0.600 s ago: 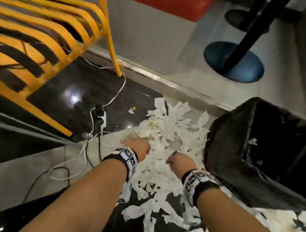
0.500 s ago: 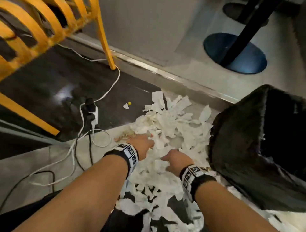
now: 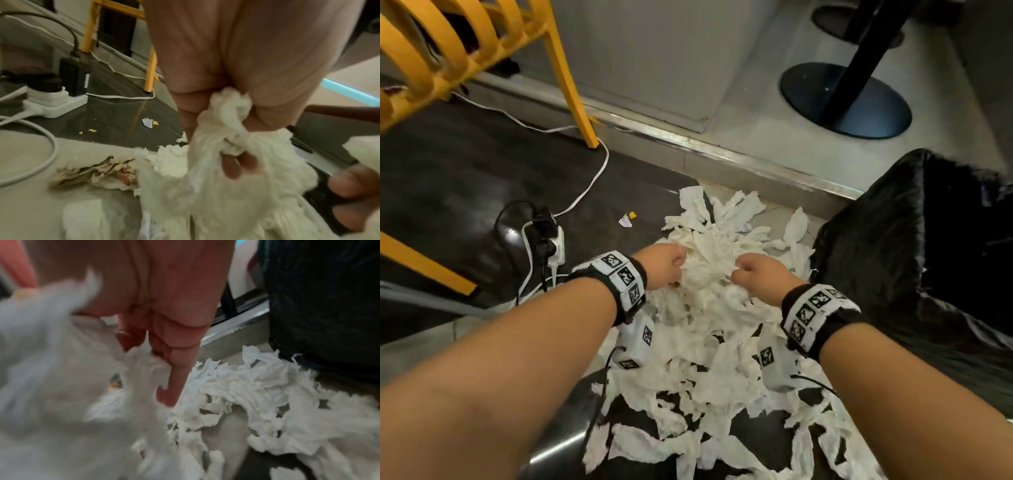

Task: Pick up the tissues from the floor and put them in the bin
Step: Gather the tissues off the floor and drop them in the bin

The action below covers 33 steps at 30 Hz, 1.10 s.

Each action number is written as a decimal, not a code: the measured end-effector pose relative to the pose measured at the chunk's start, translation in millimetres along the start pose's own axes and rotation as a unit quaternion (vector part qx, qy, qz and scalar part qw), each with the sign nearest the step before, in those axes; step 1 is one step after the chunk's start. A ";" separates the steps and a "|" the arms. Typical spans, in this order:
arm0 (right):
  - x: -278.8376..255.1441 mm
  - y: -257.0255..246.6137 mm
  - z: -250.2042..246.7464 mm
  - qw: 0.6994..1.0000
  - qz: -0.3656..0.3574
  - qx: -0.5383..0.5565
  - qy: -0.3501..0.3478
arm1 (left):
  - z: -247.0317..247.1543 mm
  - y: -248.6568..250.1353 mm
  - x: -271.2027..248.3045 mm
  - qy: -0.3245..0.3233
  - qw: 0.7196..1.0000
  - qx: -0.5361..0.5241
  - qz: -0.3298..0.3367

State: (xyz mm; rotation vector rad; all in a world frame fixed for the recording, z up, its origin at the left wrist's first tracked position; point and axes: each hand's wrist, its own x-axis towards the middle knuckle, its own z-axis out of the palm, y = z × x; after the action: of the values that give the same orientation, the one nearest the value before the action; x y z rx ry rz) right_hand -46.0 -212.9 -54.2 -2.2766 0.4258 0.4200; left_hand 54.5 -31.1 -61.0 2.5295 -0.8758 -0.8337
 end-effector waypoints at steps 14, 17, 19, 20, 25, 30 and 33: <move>-19.8 0.3 35.4 0.997 -0.039 -0.056 0.024 | -17.4 9.0 -18.5 0.009 0.994 0.102 -0.034; -33.8 2.8 63.3 0.956 -0.083 -0.257 -0.116 | -18.4 8.4 -21.0 0.014 0.994 0.098 -0.047; -40.9 10.0 83.4 0.920 -0.084 -0.344 -0.169 | -12.5 7.4 -24.6 0.006 0.994 0.101 -0.041; -44.1 14.6 92.4 0.904 -0.072 -0.376 -0.189 | -7.4 7.0 -26.7 -0.004 0.994 0.106 -0.034; -52.3 28.0 113.5 0.884 -0.048 -0.432 -0.171 | 38.4 4.8 -34.3 -0.111 0.978 0.177 -0.002; -43.9 15.0 80.6 0.950 0.017 -0.300 -0.089 | 90.6 -10.8 -46.6 -0.244 0.912 0.323 -0.066; -37.9 9.8 62.1 0.981 0.075 -0.174 -0.047 | 102.5 -13.4 -51.4 -0.277 0.891 0.357 -0.031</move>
State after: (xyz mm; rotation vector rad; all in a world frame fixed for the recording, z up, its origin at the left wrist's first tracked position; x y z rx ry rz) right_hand -94.1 -166.7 -84.8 -2.5564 0.5105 0.7256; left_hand -36.3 0.0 -125.0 2.9727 -1.5146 -1.5348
